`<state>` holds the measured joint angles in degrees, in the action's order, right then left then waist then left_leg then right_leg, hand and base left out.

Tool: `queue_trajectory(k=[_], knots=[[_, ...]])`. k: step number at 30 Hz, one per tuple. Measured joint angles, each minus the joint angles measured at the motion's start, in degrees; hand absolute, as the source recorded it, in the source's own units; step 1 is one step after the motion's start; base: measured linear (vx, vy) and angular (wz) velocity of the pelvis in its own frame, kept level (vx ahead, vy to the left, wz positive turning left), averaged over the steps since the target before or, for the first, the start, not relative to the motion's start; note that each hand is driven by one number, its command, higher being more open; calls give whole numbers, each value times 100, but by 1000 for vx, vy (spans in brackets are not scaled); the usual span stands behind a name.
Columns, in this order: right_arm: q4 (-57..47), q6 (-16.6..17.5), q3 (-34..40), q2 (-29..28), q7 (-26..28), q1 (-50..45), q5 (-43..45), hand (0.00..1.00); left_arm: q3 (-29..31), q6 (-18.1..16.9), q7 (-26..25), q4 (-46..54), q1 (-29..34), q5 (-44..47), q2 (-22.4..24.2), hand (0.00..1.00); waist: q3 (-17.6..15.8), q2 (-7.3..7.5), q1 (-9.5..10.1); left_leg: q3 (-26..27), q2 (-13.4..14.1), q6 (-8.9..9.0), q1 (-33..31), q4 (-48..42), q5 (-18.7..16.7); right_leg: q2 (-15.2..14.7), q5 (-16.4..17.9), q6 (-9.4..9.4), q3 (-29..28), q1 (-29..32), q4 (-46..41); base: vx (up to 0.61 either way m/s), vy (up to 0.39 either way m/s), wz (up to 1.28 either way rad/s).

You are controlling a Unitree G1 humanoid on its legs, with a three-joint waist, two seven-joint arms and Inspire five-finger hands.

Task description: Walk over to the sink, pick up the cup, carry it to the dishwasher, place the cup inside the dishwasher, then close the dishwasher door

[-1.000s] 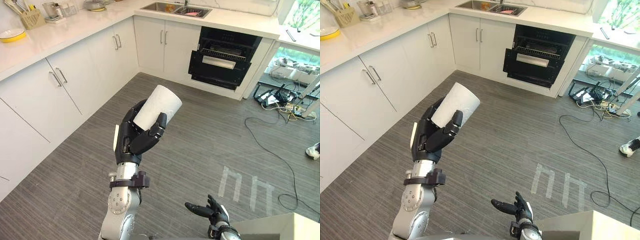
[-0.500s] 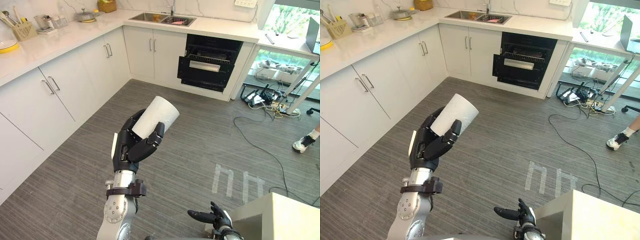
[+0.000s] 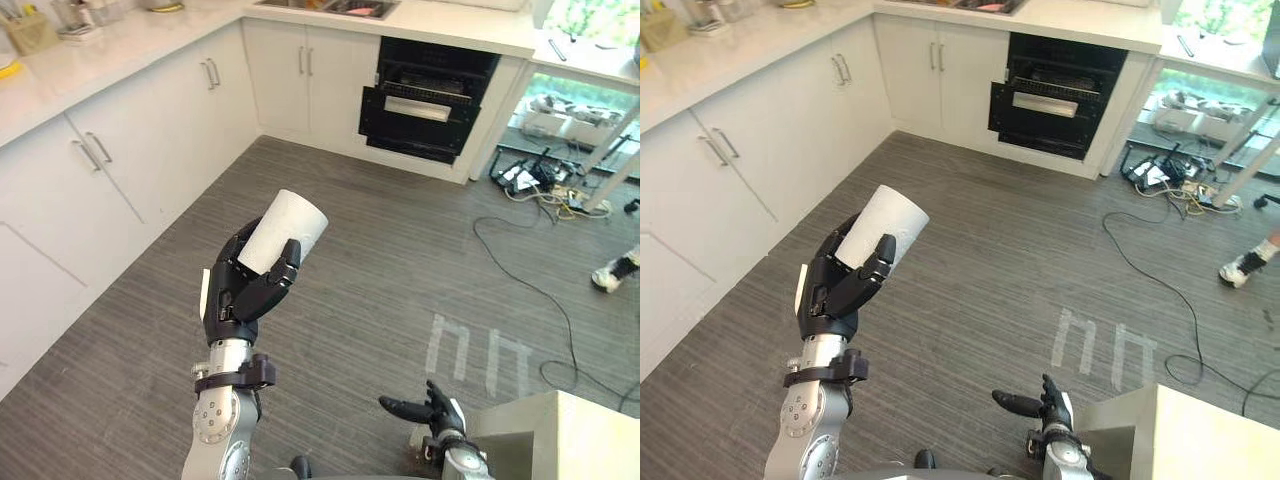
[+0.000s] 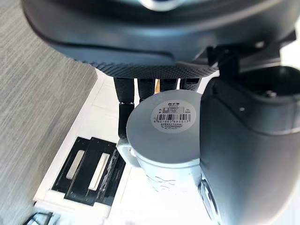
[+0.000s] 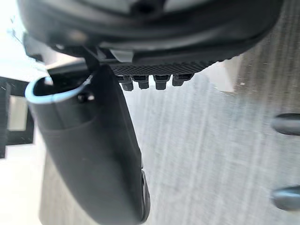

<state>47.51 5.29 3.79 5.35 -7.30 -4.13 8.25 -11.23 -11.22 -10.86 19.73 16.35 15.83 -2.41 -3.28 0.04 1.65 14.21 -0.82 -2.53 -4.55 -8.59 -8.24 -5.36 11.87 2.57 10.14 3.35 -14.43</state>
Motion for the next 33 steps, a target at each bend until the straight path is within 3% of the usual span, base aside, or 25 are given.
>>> queue_trajectory(k=[1,2,3,4,6,8,10,11,13,14,15,16,17,18,20,22,23,25,27,28,29,30,32,33], knots=[[0,-10,47,28,-24,34,-103,100,-59,13,5,2,0,-2,14,0,-74,-19,-47,1,-71,-36,89,-46,-89,-150,194,135,-15,207,-681,208,139,3],[-5,-15,48,56,-41,44,-117,100,-84,19,23,3,-3,-2,20,0,-111,-50,-83,-10,-74,-68,125,-98,-140,-198,206,154,-8,345,-1074,210,140,7],[-33,-36,45,60,-50,45,-133,100,-135,19,20,13,-17,-4,9,0,-195,-61,-111,-47,-101,-117,299,-121,-234,-323,185,171,-9,641,-2012,275,122,22],[-68,-58,36,26,-62,14,-172,100,-173,22,18,12,-45,-5,-85,0,-295,-11,-149,-139,-150,-158,530,-165,-346,-433,212,152,-34,904,-2872,305,96,31],[-139,-65,32,-16,-57,-40,-183,100,-252,22,13,15,-53,-4,-156,0,-329,-22,-194,-315,-146,-160,731,-179,-497,-447,445,15,-31,1101,-3199,345,35,50],[-268,-65,17,-51,-46,-17,-185,100,-277,19,0,38,-108,-2,-158,0,-363,-52,-255,-548,-96,-119,887,-130,-624,-367,620,-64,36,1554,-3096,383,-11,62],[-362,-65,-28,-51,-16,48,-188,100,-271,17,-27,38,-160,-1,-155,0,-448,-216,-281,-792,172,38,1185,-8,-750,-59,588,-66,142,2049,-2535,450,-84,57],[-370,-65,-51,-54,-13,61,-191,100,-270,10,-31,40,-164,-1,-158,0,-446,-220,-299,-844,215,100,1239,-1,-785,36,499,-29,165,2139,-2264,481,-115,62],[-526,-64,-171,-46,-16,-24,-226,100,-274,-5,-34,36,-158,-1,-161,0,-373,-55,-353,-922,169,376,1448,-5,-958,96,-422,-285,100,2206,-1384,610,-160,59],[-579,-77,-205,66,-6,-95,-303,100,-284,17,-34,-164,-109,1,13,0,-250,-331,-386,-968,420,499,1545,-232,-1110,207,-541,-411,275,2109,-1647,613,-167,35],[-630,-80,-206,67,-6,-97,-312,100,-271,44,-36,-200,-106,1,55,0,-247,-399,-398,-975,542,516,1468,-528,-1100,279,-512,-439,335,1998,-1625,601,-170,24],[-833,-84,-253,60,7,-141,-318,100,-280,96,-31,-209,-114,4,163,0,-272,-435,-390,-895,703,665,1128,-1628,-941,411,-463,-492,403,1659,-1416,576,-187,11],[-1067,-77,-326,58,3,-294,-317,100,-281,112,-3,-208,-111,69,265,0,-292,-418,-376,-916,899,680,567,-3106,-348,523,-439,-531,411,1156,-1060,568,-189,6],[-1203,-69,-374,23,-6,-357,-316,100,-297,112,15,-204,-101,116,280,0,-296,-419,-323,-911,1026,708,352,-3754,-304,581,-435,-537,403,870,-865,555,-174,1],[-1637,0,-407,15,-77,-631,-306,100,-422,102,132,-84,-87,126,333,0,-319,-387,-217,-637,1497,559,-410,-5307,-440,728,-432,-543,345,-159,-165,541,-136,-7],[-1756,52,-399,9,-142,-600,-287,100,-431,65,201,110,-78,127,332,0,-317,-369,-93,-526,1606,491,-1024,-5359,-681,743,-423,-551,181,-589,300,448,-53,-29],[-1750,57,-397,14,-152,-550,-288,100,-424,22,215,145,-89,127,333,0,-310,-379,-54,-526,1590,495,-1228,-5220,-761,740,-420,-547,120,-693,458,375,41,-50],[-1597,53,-393,19,-151,-365,-290,100,-340,-23,226,177,-176,129,329,0,-326,-355,81,-579,1301,490,-1753,-3899,-849,579,-226,-389,-13,-1017,841,406,142,-47],[-1369,42,-382,50,-148,-311,-289,100,-296,-20,228,150,-178,128,322,0,-350,-319,69,-679,966,578,-1856,-2540,-647,370,-61,-215,-48,-1209,889,373,223,-20],[-1280,42,-345,68,-150,-316,-290,100,-271,-21,226,150,-176,125,319,0,-358,-305,73,-750,787,587,-1830,-1844,-376,259,84,-78,-84,-1297,888,305,219,-31],[-1155,16,-297,71,-148,-312,-291,100,-237,-24,199,134,-170,124,317,0,-358,-299,131,-769,652,498,-1704,-1571,468,145,244,62,-236,-1406,893,420,295,-38],[-1108,-1,-304,48,-155,-307,-291,100,-235,-24,196,134,-172,123,267,0,-350,-250,145,-724,567,327,-1672,-1620,599,71,321,87,-335,-1451,892,446,308,-39],[-1077,-20,-331,2,-142,-314,-303,100,-189,-12,172,150,-184,124,197,0,-331,-129,134,-524,479,93,-1832,-2362,-153,-192,408,215,-623,-1371,497,515,350,-32],[-1076,-34,-330,-20,-142,-319,-317,100,-212,-9,143,151,-154,124,168,0,-329,-94,169,-419,488,74,-1759,-2421,-277,-239,421,238,-715,-1250,163,456,311,-54]])
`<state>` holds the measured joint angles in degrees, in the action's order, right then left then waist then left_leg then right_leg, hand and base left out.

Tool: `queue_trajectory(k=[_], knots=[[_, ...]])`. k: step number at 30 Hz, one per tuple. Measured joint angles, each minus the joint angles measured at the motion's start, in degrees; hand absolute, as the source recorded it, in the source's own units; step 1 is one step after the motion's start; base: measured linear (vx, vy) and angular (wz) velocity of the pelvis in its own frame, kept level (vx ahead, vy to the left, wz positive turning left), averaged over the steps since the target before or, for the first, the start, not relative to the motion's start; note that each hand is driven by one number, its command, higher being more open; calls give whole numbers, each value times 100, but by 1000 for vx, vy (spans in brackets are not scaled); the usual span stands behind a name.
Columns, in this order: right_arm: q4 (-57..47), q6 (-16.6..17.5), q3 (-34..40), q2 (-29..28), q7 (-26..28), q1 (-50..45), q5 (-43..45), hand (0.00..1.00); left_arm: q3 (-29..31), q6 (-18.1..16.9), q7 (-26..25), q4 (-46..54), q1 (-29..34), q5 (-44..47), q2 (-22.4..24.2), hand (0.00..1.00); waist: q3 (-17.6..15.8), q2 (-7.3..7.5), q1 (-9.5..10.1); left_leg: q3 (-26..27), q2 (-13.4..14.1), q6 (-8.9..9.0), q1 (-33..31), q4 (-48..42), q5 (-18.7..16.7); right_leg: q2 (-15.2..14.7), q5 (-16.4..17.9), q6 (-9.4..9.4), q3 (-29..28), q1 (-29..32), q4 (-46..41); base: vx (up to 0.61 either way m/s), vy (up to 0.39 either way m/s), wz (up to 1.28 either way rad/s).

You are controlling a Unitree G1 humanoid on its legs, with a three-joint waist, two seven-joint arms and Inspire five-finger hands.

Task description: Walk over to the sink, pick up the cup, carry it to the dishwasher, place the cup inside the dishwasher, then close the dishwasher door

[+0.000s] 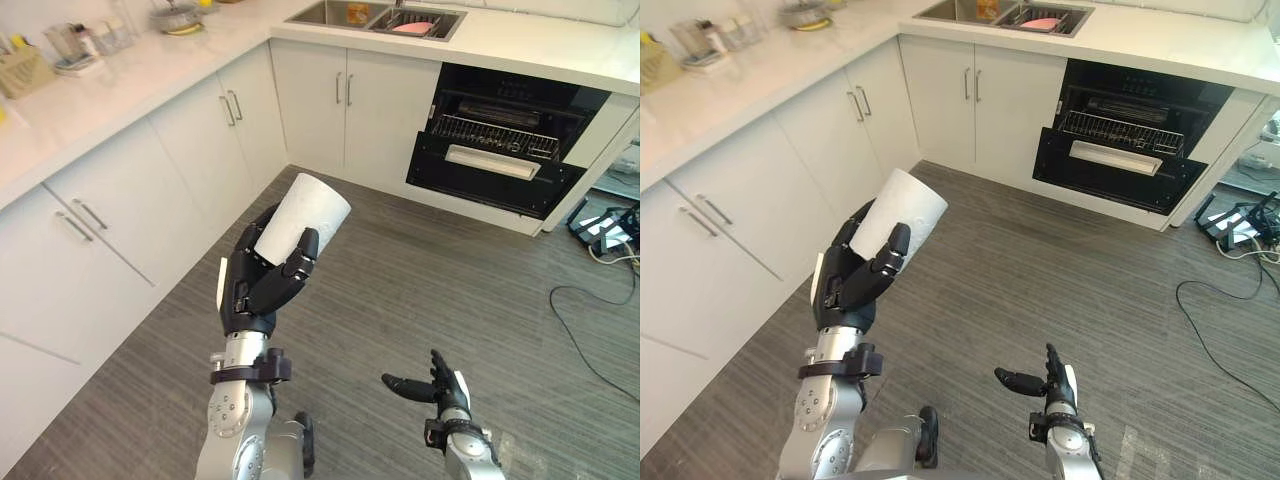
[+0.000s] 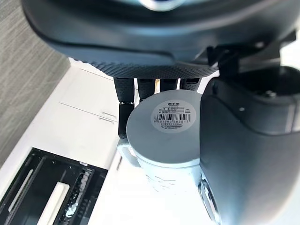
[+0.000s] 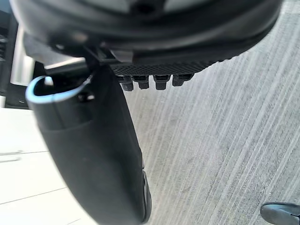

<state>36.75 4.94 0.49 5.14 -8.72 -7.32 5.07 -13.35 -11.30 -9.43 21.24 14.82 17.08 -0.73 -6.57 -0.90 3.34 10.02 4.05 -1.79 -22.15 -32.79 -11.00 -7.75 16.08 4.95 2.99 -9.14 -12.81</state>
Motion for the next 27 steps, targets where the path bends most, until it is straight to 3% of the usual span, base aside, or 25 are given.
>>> queue_trajectory(k=[1,2,4,6,9,12,13,14,15,16,17,18,19,20,22,24,27], knots=[[-4,-12,2,-63,4,3,-21,100,-61,5,-52,5,65,2,-110,0,18,71,37,157,-36,-88,239,1,-178,-139,12,91,-146,393,-1028,444,288,-44],[-22,-12,2,-140,10,15,-25,100,-134,40,-58,35,71,0,-272,0,13,154,-36,208,-163,-179,547,102,-317,-296,-173,427,-245,859,-2271,450,271,-26],[-56,-14,2,-263,27,8,-27,100,-267,86,-58,107,92,-10,-403,0,21,225,-172,224,-314,-263,1130,418,-452,-370,-177,432,-338,1431,-3778,470,186,6],[-239,-18,-9,-396,57,-30,-44,100,-390,87,-59,250,101,-11,-387,0,20,220,-184,251,-323,-282,1745,868,-513,-298,-71,240,-160,1958,-4420,525,121,-4],[-648,4,-96,-531,128,-45,-105,100,-525,40,-50,576,55,-10,-375,0,48,221,-273,210,-267,-178,2453,1469,-575,-166,75,-22,409,2837,-3995,458,9,5],[-647,31,-94,-543,131,-44,-127,100,-542,-49,-56,556,-71,-9,-333,0,63,198,-313,85,-104,111,2970,1775,-782,145,-110,-206,840,3272,-2383,485,-85,24],[-626,22,-94,-539,127,-66,-149,100,-535,-70,-63,521,-76,-12,-325,0,126,300,-346,-3,-103,258,3114,1871,-867,281,-471,-286,806,3325,-1670,434,-132,46],[-615,15,-94,-526,117,-125,-213,100,-536,-70,-68,463,-61,-14,-315,0,186,414,-402,-92,-124,391,3225,1858,-954,317,-1062,-425,719,3301,-1345,578,-208,71],[-591,6,-94,-441,107,-199,-245,100,-560,-64,-58,275,-49,-17,-231,0,217,271,-449,-276,-7,515,3366,1772,-1051,375,-1205,-658,797,3166,-1517,605,-219,61],[-577,-40,-101,-332,107,-245,-249,100,-551,-1,-68,108,9,-18,-139,0,269,57,-431,-359,251,542,3298,1297,-1038,525,-982,-758,964,2950,-1519,722,-275,49],[-596,-42,-102,-259,108,-246,-249,100,-505,57,-73,27,17,-17,-16,0,221,-71,-431,-399,474,681,2968,291,-890,668,-818,-846,1062,2672,-1464,584,-225,20],[-613,-44,-116,-237,112,-250,-249,100,-482,93,-74,22,23,-17,52,0,196,-112,-409,-460,585,753,2727,-371,-659,743,-765,-894,1086,2494,-1369,550,-232,8],[-676,-43,-159,-227,107,-289,-249,100,-458,111,-70,21,43,-17,142,0,173,-165,-361,-523,778,813,2316,-1410,-105,875,-729,-941,1081,2173,-1142,504,-191,-9],[-834,-43,-210,-235,71,-398,-247,100,-456,109,-58,27,58,-18,206,0,160,-206,-260,-466,1063,892,1874,-2390,-48,1021,-712,-968,1065,1696,-782,485,-162,-5],[-1080,-22,-209,-243,9,-524,-245,100,-450,107,-24,70,132,-14,202,0,164,-165,-229,-304,1245,731,1320,-2863,-230,1059,-691,-998,1046,1111,-283,432,-106,-2],[-1076,50,-183,-199,-46,-495,-243,100,-445,100,9,86,198,-13,199,0,218,-135,-141,-134,1267,551,835,-2494,-505,1044,-677,-977,939,786,77,372,-41,-15],[-792,59,-181,-118,-51,-375,-242,100,-345,101,69,58,227,-12,188,0,212,-72,-72,-245,749,478,450,-751,-659,798,-553,-786,846,390,312,415,126,-8]])
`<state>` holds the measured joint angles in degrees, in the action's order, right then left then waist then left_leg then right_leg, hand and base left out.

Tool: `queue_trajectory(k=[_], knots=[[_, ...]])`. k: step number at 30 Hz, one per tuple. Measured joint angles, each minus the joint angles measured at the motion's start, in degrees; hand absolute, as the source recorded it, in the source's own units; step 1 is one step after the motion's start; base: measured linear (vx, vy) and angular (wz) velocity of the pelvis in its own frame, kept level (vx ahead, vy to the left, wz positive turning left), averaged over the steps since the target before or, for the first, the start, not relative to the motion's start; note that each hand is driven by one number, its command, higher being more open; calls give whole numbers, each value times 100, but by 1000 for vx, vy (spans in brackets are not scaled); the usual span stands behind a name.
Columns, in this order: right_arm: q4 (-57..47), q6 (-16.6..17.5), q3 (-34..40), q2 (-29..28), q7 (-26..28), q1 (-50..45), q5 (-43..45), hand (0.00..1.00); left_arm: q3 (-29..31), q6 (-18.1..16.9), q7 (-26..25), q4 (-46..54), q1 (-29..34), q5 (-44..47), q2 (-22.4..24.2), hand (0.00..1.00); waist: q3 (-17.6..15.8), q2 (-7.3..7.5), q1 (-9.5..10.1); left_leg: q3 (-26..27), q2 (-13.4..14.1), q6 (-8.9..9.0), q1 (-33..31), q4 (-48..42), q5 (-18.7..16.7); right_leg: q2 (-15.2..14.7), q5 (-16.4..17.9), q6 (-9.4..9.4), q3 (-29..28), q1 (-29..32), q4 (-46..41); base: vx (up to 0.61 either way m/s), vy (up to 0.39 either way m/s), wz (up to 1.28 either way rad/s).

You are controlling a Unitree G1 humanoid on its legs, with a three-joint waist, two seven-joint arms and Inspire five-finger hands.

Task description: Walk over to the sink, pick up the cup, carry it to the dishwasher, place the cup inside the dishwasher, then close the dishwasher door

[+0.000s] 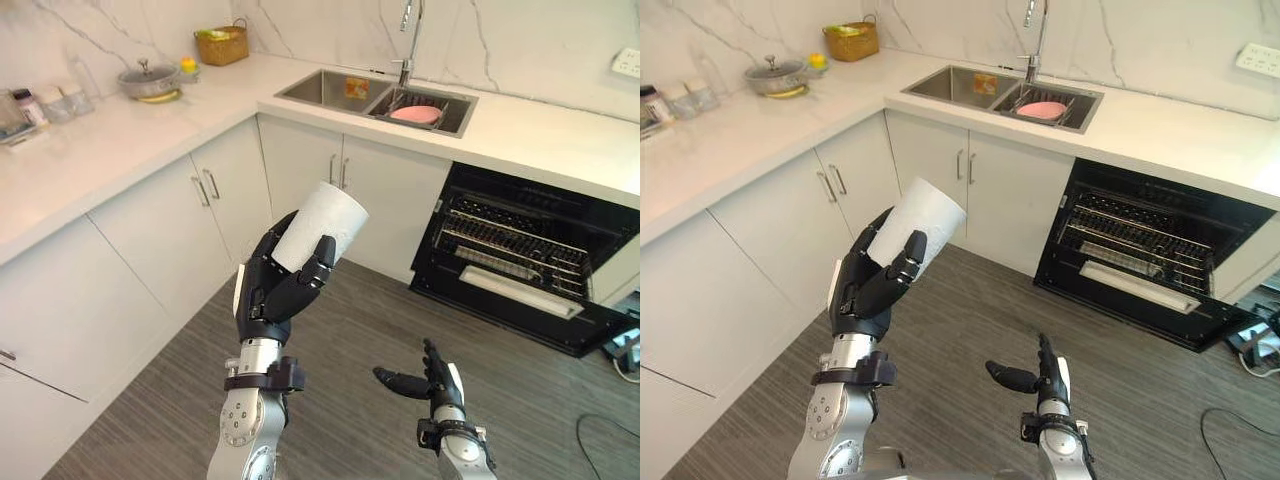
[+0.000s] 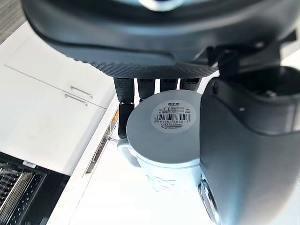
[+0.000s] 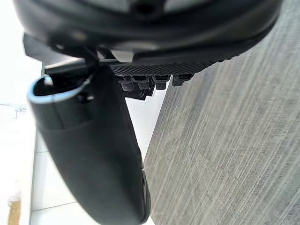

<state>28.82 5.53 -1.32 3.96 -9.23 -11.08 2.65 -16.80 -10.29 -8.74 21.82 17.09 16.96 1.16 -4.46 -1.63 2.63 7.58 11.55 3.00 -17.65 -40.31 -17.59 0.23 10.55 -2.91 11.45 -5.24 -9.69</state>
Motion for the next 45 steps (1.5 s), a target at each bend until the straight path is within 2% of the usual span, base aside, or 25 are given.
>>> queue_trajectory(k=[1,2,3,4,8,11,13,15,18,19,20,21,22,23,25,28,29,30,32,35,36,37,38,41,45], knots=[[177,0,1,50,1,70,0,100,80,0,-2,-7,3,0,2,0,3,13,12,-152,-313,47,-32,883,155,-147,65,116,-61,-96,53,340,196,-20],[381,-2,12,121,4,141,1,100,167,-5,-2,-6,1,0,0,0,10,1,29,-265,-527,26,-17,1674,549,-244,145,259,-159,-167,97,349,222,-32],[475,-10,11,135,6,160,2,100,193,-6,-8,-13,5,0,-3,0,11,7,59,-261,-580,19,32,1802,905,-296,194,340,-224,-208,97,380,258,-51],[581,-27,1,102,1,154,3,100,248,-9,-25,-15,19,0,-31,0,37,15,110,-172,-669,-252,188,1849,1345,-398,296,491,-402,-317,108,406,260,-46],[623,-43,-16,-51,13,152,-5,100,179,-8,-90,-18,52,1,-203,0,79,244,124,201,-791,-458,194,1205,511,-729,459,757,-813,-199,-403,365,253,-41],[630,-44,-21,-165,50,160,-19,100,-119,-1,-90,-14,63,-4,-580,0,118,395,-22,396,-1093,-674,856,1471,199,-1138,354,1266,-1130,890,-3244,392,256,-16],[619,-46,-74,-285,70,160,-69,100,-246,2,-93,6,64,-5,-613,0,112,399,-90,401,-1129,-727,1416,1752,72,-1145,444,1098,-1029,1451,-4435,406,128,2],[557,-46,-141,-381,92,163,-129,100,-295,-6,-92,96,58,-5,-611,0,120,402,-112,395,-1082,-719,1716,2017,54,-1079,546,921,-776,1877,-4626,340,52,-2],[379,-43,-193,-442,181,182,-225,100,-337,-30,-92,114,-1,-1,-603,0,103,376,-161,388,-929,-567,2181,2382,-31,-934,672,658,-90,2498,-3861,356,-39,0],[381,-42,-195,-429,184,216,-225,100,-341,-39,-93,76,-3,2,-604,0,104,378,-214,399,-853,-447,2408,2537,-98,-848,643,572,295,2635,-3113,390,-75,-2],[381,-41,-195,-424,183,218,-225,100,-343,-41,-92,63,-3,2,-606,0,114,394,-217,418,-849,-399,2468,2579,-125,-770,518,463,413,2637,-2752,395,-86,-2],[382,-42,-201,-416,178,197,-226,100,-345,-41,-94,35,0,1,-608,0,157,472,-243,429,-895,-292,2560,2611,-186,-703,146,329,504,2634,-2167,351,-90,9],[385,-42,-247,-386,162,123,-225,100,-349,-47,-90,-36,-4,1,-620,0,243,666,-316,370,-1015,-180,2723,2595,-308,-717,-496,-117,425,2594,-1846,569,-145,11],[395,-107,-276,-209,155,96,-232,100,-404,-4,-87,-243,-6,-1,-454,0,271,319,-344,359,-731,-103,2833,2425,-416,-506,-350,-134,602,2382,-1866,581,-158,9],[166,-114,-337,-78,145,0,-238,100,-423,22,-80,-321,-11,-3,-350,0,246,107,-347,392,-423,-34,2646,1585,-371,-213,-218,-187,647,2035,-1610,526,-174,-16],[-532,-107,-424,-106,99,-244,-287,100,-402,25,-65,-363,-39,-2,-199,0,189,56,-246,341,111,204,1844,-826,177,126,-156,-281,455,1240,-1013,389,-111,-33],[-667,-101,-416,-111,67,-275,-286,100,-431,24,-45,-362,-43,-2,-200,0,184,64,-225,354,182,197,1690,-1100,115,159,-153,-285,413,1082,-891,342,-53,-39],[-825,-38,-395,-109,10,-286,-286,100,-455,22,8,-361,-40,-2,-205,0,183,90,-193,359,248,70,1376,-1319,-11,181,-133,-288,313,831,-671,293,-27,-40],[-887,34,-369,-85,-22,-191,-285,100,-495,21,34,-361,-30,-2,-207,0,187,107,-120,293,202,-75,978,-992,-244,178,-55,-321,66,668,-507,245,20,-59],[-714,34,-415,-78,-32,14,-285,100,-447,20,27,-363,-4,-1,-216,0,182,109,7,-619,-347,-45,576,400,-326,113,41,-176,-465,548,-495,253,187,-89],[-602,32,-436,-70,-37,40,-287,100,-444,19,9,-365,-5,-5,-220,0,184,103,20,-1302,-694,54,505,1091,-209,44,119,-35,-703,536,-556,187,187,-72],[-566,31,-443,-59,-44,39,-287,100,-444,18,2,-365,-5,-7,-220,0,185,86,31,-1504,-773,75,512,1376,-51,39,152,60,-806,545,-610,309,315,-110],[-514,8,-476,-50,-52,-11,-290,100,-447,6,-12,-365,27,-13,-244,0,230,50,64,-1429,-796,-7,696,1511,682,31,299,265,-1118,514,-775,272,283,-83],[-670,-5,-587,-241,-49,-130,-320,100,-420,1,-81,-366,-43,-13,-317,0,284,414,17,-976,-959,-172,769,1488,539,-245,440,488,-1487,604,-904,245,248,-67],[-925,-2,-591,-431,-29,-71,-480,100,-460,3,-139,-365,-71,-17,-427,0,196,503,-15,-359,-1053,-393,1261,1726,357,-531,489,779,-1397,1042,-1998,152,203,-77]])
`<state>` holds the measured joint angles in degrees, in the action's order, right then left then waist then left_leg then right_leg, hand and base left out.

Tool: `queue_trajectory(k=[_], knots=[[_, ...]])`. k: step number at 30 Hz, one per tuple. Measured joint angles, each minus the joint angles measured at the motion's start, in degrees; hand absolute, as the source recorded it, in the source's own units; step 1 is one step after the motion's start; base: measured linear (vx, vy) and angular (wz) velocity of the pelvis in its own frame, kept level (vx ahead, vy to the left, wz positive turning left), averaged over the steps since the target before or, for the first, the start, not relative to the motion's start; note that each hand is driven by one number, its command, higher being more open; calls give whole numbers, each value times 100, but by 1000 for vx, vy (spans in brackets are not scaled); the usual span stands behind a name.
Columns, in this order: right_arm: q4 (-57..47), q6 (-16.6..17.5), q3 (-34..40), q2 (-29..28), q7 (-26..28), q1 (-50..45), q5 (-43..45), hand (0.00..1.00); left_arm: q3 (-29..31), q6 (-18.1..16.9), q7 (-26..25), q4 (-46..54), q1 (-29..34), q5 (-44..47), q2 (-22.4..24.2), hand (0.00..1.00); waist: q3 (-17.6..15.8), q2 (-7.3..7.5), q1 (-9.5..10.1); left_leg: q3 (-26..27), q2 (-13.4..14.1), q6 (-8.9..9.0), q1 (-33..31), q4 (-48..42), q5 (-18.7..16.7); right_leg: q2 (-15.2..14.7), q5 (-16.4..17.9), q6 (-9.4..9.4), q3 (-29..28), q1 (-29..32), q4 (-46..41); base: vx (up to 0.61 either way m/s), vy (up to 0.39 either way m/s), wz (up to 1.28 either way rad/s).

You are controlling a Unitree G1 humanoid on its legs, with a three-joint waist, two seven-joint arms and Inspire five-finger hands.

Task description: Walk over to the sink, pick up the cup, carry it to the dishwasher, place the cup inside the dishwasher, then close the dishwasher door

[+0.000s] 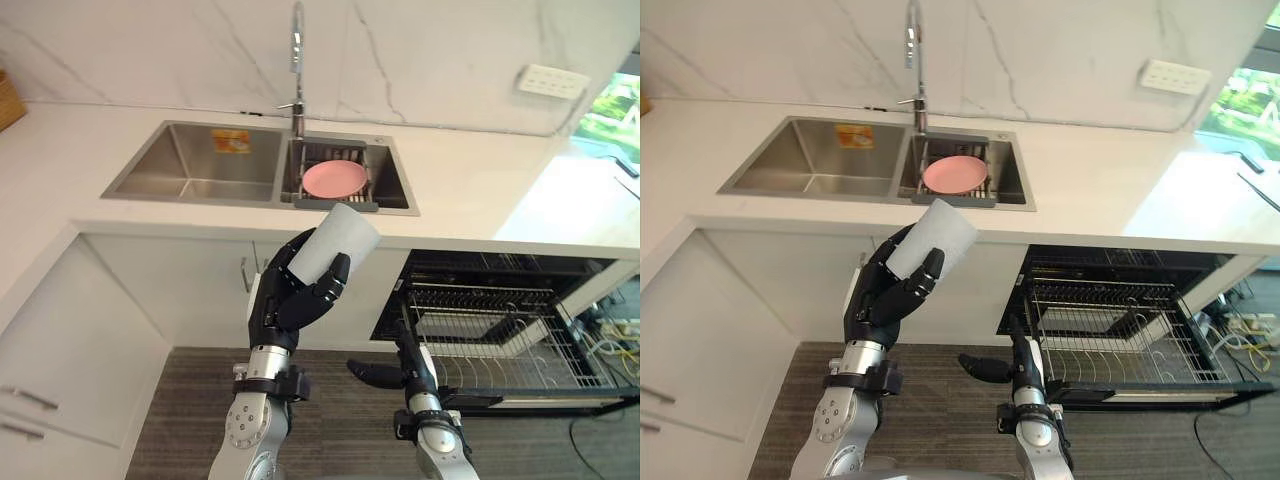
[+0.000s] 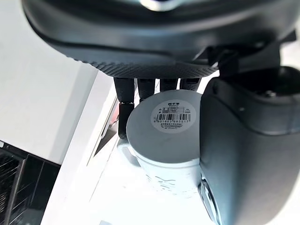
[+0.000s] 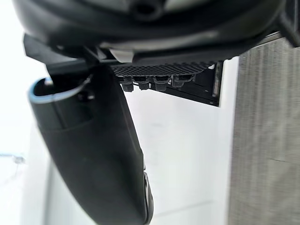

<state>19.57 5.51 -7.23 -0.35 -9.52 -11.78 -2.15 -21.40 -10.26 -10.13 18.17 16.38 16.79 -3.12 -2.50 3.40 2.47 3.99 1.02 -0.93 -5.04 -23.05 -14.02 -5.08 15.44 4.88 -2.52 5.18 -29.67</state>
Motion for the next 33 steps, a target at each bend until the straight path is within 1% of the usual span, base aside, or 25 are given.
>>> queue_trajectory(k=[1,2,3,4,5,8,9,10,13,14,15,16,17,18,19,20,21,22,23,24,25,26,28,29,33], knots=[[0,0,-29,-17,23,49,-28,100,-1,-1,-1,3,-4,-3,-51,0,-35,10,-1,192,-15,-56,267,176,-33,-182,-46,73,420,157,-420,74,115,-76],[3,3,-76,-19,31,68,-36,100,-2,-1,-13,3,-3,-6,-62,0,-40,20,-9,365,-18,-97,471,320,-59,-375,-80,22,925,252,-682,73,102,-75],[5,3,-104,-19,34,75,-41,100,-2,-6,-25,4,-2,-11,-62,0,-49,0,-13,431,-14,-111,541,391,-71,-464,-55,-42,1161,294,-768,79,59,-64],[18,3,-142,-20,43,116,-62,100,-1,-20,-63,3,-8,-18,-61,0,-33,15,-50,531,16,-108,612,476,-92,-570,70,-205,1524,380,-830,79,17,-56],[29,3,-184,5,43,181,-149,100,7,-35,-86,3,-9,-56,-61,0,-22,15,-107,661,87,-69,622,517,-118,-594,132,-301,1806,507,-739,78,-2,-59],[194,4,-237,7,54,467,-199,100,117,-41,-116,-14,-10,-104,-66,0,-34,1,-174,977,299,67,674,530,-196,-570,97,-347,2490,683,-154,101,-70,-69],[226,5,-234,28,54,542,-200,100,168,-42,-126,-58,-17,-105,-66,0,-11,43,-204,1083,352,184,754,497,-266,-480,-399,-574,2679,614,326,242,-124,-49],[216,7,-209,128,20,537,-204,100,145,-38,-124,-208,-63,-105,-25,0,-61,-119,-266,1052,498,244,850,450,-309,-246,-441,-624,2672,385,558,257,-128,-53],[71,6,-197,364,-16,416,-255,100,126,-18,-124,-350,-123,-112,9,0,-61,-313,-310,1040,759,261,922,194,-312,126,-470,-681,2562,87,979,215,-121,-39],[-23,3,-169,437,-35,357,-254,100,143,-16,-124,-352,-149,-114,25,0,-95,-366,-332,1045,912,296,862,-307,-289,296,-509,-715,2476,-144,1235,272,-149,-41],[-133,3,-161,464,-49,304,-253,100,173,-17,-125,-349,-161,-116,39,0,-128,-420,-325,1028,1056,400,785,-844,-223,439,-560,-736,2370,-392,1449,216,-101,-62],[-299,5,-168,487,-67,247,-252,100,213,-19,-128,-341,-162,-125,78,0,-171,-479,-300,1014,1205,491,661,-1467,-100,561,-620,-769,2214,-643,1676,215,-49,-88],[-495,22,-172,506,-97,215,-249,100,254,-21,-143,-338,-163,-131,127,0,-176,-509,-219,893,1289,521,437,-2123,-19,626,-660,-784,1982,-817,1844,165,-5,-88],[-564,36,-162,506,-116,218,-249,100,258,-24,-159,-334,-166,-143,138,0,-168,-484,-197,795,1267,541,302,-2242,-137,621,-661,-783,1869,-834,1889,226,30,-92],[-702,73,-98,493,-160,232,-248,100,257,-26,-172,-331,-220,-231,152,0,-155,-494,-182,585,1149,531,14,-2248,-373,586,-668,-771,1711,-855,1934,222,66,-73],[-714,142,-46,485,-189,271,-248,100,256,-26,-176,-329,-265,-238,175,0,-173,-463,-177,362,992,511,-223,-1981,-540,536,-692,-734,1554,-901,1973,223,91,-71],[-703,142,-29,482,-194,295,-248,100,272,-26,-185,-327,-276,-238,191,0,-184,-448,-154,228,884,496,-299,-1768,-597,493,-697,-724,1459,-921,1976,190,138,-72],[-684,142,-4,487,-198,308,-248,100,304,-26,-230,-325,-278,-241,214,0,-189,-438,-138,-118,642,512,-387,-1207,-581,416,-706,-707,1298,-947,1976,166,188,-80],[-658,142,12,500,-207,307,-248,100,329,-26,-296,-309,-278,-290,220,0,-174,-491,-122,-493,469,515,-364,-429,-320,403,-710,-668,1149,-956,1954,160,206,-80],[-657,142,12,512,-207,307,-249,100,349,-26,-326,-283,-278,-332,225,0,-171,-552,-108,-663,453,494,-308,18,47,442,-701,-625,1072,-969,1947,159,212,-87],[-577,131,15,466,-211,313,-247,100,407,-37,-353,-246,-287,-346,167,0,-169,-511,-68,-630,418,503,-193,150,504,417,-667,-448,866,-1064,2002,150,171,-66],[-583,141,1,392,-201,243,-249,100,485,-40,-388,-231,-298,-346,159,0,-157,-386,-119,-556,334,455,-59,335,539,314,-694,-404,800,-1119,2081,139,151,-47],[-584,140,11,310,-202,196,-249,100,518,-56,-421,-228,-306,-346,137,0,-125,-250,-183,-482,176,315,130,697,653,126,-719,-360,748,-1139,2163,99,139,-10],[-632,140,15,290,-196,189,-248,100,497,-56,-444,-226,-305,-347,120,0,-137,-208,-194,-428,73,285,258,926,782,47,-729,-343,704,-1151,2190,75,126,-8],[-1028,145,12,161,-140,24,-232,100,472,-57,-515,-176,-305,-440,105,0,-145,-189,-182,-282,-33,184,581,1492,958,-66,-782,-256,572,-1182,2319,19,60,-16]])
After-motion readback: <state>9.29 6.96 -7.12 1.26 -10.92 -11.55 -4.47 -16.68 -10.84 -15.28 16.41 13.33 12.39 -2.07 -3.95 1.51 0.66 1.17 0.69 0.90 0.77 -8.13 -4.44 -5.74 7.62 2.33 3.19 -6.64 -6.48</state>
